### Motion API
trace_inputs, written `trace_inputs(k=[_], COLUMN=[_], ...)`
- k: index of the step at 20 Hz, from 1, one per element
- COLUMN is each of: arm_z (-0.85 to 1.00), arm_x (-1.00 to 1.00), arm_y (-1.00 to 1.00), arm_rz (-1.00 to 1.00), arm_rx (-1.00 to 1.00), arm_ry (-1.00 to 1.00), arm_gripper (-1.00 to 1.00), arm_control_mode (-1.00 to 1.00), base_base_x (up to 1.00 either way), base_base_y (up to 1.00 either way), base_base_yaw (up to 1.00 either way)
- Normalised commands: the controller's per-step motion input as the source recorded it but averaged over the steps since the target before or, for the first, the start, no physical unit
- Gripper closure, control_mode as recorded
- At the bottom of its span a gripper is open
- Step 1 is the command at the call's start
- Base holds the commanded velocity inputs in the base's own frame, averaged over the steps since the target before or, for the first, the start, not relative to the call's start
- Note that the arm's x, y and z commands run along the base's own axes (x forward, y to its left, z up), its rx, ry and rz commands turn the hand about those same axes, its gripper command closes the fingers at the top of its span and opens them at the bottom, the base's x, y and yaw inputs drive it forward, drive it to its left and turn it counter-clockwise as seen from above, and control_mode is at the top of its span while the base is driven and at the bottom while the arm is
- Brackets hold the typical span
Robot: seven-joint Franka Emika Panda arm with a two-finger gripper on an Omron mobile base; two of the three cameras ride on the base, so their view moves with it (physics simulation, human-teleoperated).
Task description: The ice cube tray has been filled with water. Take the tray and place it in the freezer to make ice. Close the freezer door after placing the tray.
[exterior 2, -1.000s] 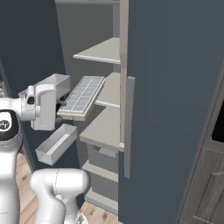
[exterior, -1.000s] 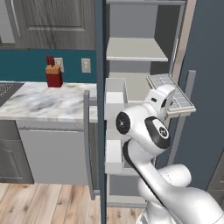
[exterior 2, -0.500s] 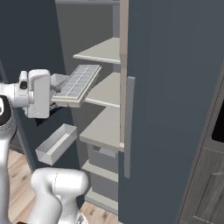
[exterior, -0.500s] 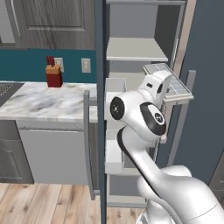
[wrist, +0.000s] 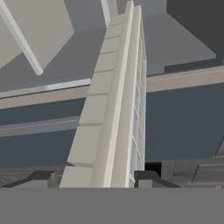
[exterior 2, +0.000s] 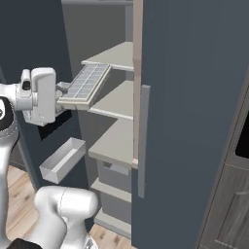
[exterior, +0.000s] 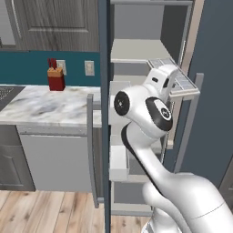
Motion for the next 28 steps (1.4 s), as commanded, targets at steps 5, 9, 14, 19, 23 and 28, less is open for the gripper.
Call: trace_inputs(k=[5, 9, 14, 19, 23, 28], arm_z=[0.26, 0.24, 0.18, 0.11, 0.09, 0.11], arm_x=[0.20, 0.26, 0.30, 0.37, 0.43, 0.48], arm_y=[0.00, 0.00, 0.00, 0.00, 0.00, 0.00], arm_rz=[0.02, 0.01, 0.00, 0.00, 0.00, 0.00], arm_rx=[0.00, 0.00, 0.00, 0.00, 0.00, 0.00], arm_ry=[0.00, 0.00, 0.01, 0.06, 0.08, 0.10], arm_gripper=[1.00, 1.00, 1.00, 1.00, 1.00, 1.00], arm_control_mode=[-1.00, -1.00, -1.00, -1.00, -1.00, -1.00], base_base_x=[0.00, 0.00, 0.00, 0.00, 0.00, 0.00], base_base_y=[0.00, 0.00, 0.00, 0.00, 0.00, 0.00], base_base_yaw=[0.00, 0.00, 0.00, 0.00, 0.00, 0.00])
